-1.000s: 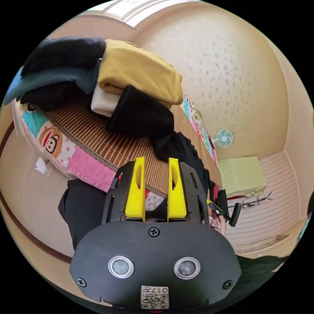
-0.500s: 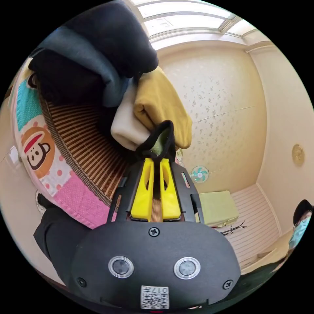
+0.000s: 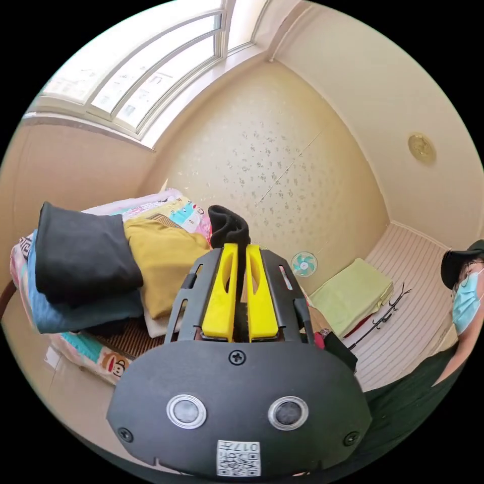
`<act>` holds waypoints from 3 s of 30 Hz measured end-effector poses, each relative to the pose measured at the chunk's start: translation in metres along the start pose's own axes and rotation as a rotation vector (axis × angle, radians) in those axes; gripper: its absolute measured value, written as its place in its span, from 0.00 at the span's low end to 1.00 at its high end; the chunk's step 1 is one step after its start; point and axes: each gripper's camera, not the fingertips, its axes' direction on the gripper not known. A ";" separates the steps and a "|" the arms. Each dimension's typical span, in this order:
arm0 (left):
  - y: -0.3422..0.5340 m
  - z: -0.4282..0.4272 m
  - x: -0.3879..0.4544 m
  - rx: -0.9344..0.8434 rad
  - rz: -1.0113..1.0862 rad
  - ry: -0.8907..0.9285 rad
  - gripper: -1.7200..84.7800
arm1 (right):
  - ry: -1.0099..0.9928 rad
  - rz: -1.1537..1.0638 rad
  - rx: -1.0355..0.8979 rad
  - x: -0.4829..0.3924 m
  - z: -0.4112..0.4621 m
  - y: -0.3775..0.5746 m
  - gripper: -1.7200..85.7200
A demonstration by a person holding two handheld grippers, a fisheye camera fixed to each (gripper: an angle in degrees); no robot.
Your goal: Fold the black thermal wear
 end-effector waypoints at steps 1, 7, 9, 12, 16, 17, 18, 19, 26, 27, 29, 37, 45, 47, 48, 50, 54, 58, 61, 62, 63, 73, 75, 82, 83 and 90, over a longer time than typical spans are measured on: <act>-0.005 0.019 0.021 0.002 0.027 0.039 0.05 | 0.012 0.005 0.006 -0.005 0.000 0.001 0.02; 0.045 0.214 0.171 -0.141 0.138 0.331 0.06 | -0.161 0.135 0.061 0.008 -0.038 0.023 0.02; 0.083 0.290 0.219 -0.247 0.149 0.435 0.06 | -0.218 0.156 0.121 0.009 -0.060 0.038 0.02; 0.158 0.404 0.275 -0.443 0.141 0.469 0.07 | -0.256 0.178 0.170 0.011 -0.095 0.054 0.02; 0.254 0.459 0.275 -0.632 0.066 0.464 0.13 | -0.063 0.168 0.143 0.022 -0.149 0.072 0.02; 0.274 0.447 0.263 -0.634 0.069 0.449 0.13 | 0.004 0.195 0.143 0.031 -0.163 0.081 0.02; 0.283 0.439 0.256 -0.639 0.078 0.420 0.13 | 0.031 0.212 0.142 0.036 -0.168 0.086 0.02; 0.302 0.423 0.240 -0.657 0.104 0.338 0.13 | 0.073 0.250 0.143 0.046 -0.178 0.093 0.02; 0.409 0.346 0.137 -0.945 0.333 -0.287 0.12 | 0.205 0.369 0.219 0.082 -0.186 0.072 0.03; 0.415 0.343 0.129 -0.975 0.338 -0.345 0.11 | 0.218 0.368 0.212 0.082 -0.181 0.066 0.03; 0.414 0.329 0.118 -0.968 0.368 -0.323 0.07 | 0.223 0.417 0.080 0.088 -0.144 0.049 0.03; 0.395 0.294 0.060 -0.928 0.155 -0.362 0.04 | 0.054 0.370 0.112 0.031 -0.138 0.067 0.02; 0.383 0.304 0.037 -0.920 0.116 -0.358 0.03 | -0.016 0.494 0.317 0.068 -0.208 0.092 0.05; 0.375 0.309 0.024 -0.933 0.082 -0.336 0.03 | 0.159 0.664 0.378 0.118 -0.253 0.087 0.08; 0.372 0.310 0.019 -0.934 0.065 -0.327 0.03 | 0.218 0.701 0.383 0.128 -0.265 0.084 0.09; 0.364 0.310 0.003 -0.930 0.009 -0.297 0.03 | 0.440 0.702 0.408 0.156 -0.302 0.068 0.13; 0.355 0.312 -0.009 -0.919 -0.008 -0.281 0.02 | 0.622 0.572 0.232 0.199 -0.310 0.032 0.15; 0.346 0.316 -0.008 -0.905 0.023 -0.319 0.02 | 0.588 0.605 -0.015 0.240 -0.295 0.013 0.11; 0.338 0.317 -0.014 -0.888 -0.011 -0.331 0.02 | 0.218 0.447 0.116 0.213 -0.324 0.001 0.07; 0.333 0.317 -0.020 -0.885 -0.047 -0.326 0.02 | 0.108 0.382 0.231 0.198 -0.348 0.001 0.06; 0.331 0.318 -0.023 -0.887 -0.062 -0.322 0.02 | 0.073 0.366 0.288 0.192 -0.363 0.002 0.06; 0.301 0.319 -0.052 -0.891 -0.098 -0.272 0.02 | 0.064 0.949 0.939 0.289 -0.578 0.175 0.07; 0.297 0.319 -0.052 -0.887 -0.093 -0.279 0.02 | 0.093 1.008 0.961 0.290 -0.580 0.202 0.08; 0.282 0.319 -0.057 -0.879 -0.086 -0.298 0.02 | 0.178 1.003 1.134 0.231 -0.533 0.280 0.15; 0.280 0.319 -0.058 -0.880 -0.084 -0.298 0.02 | 0.164 1.017 1.153 0.232 -0.520 0.293 0.16; 0.267 0.314 -0.069 -0.876 -0.100 -0.271 0.02 | 0.192 1.091 1.023 0.263 -0.497 0.298 0.18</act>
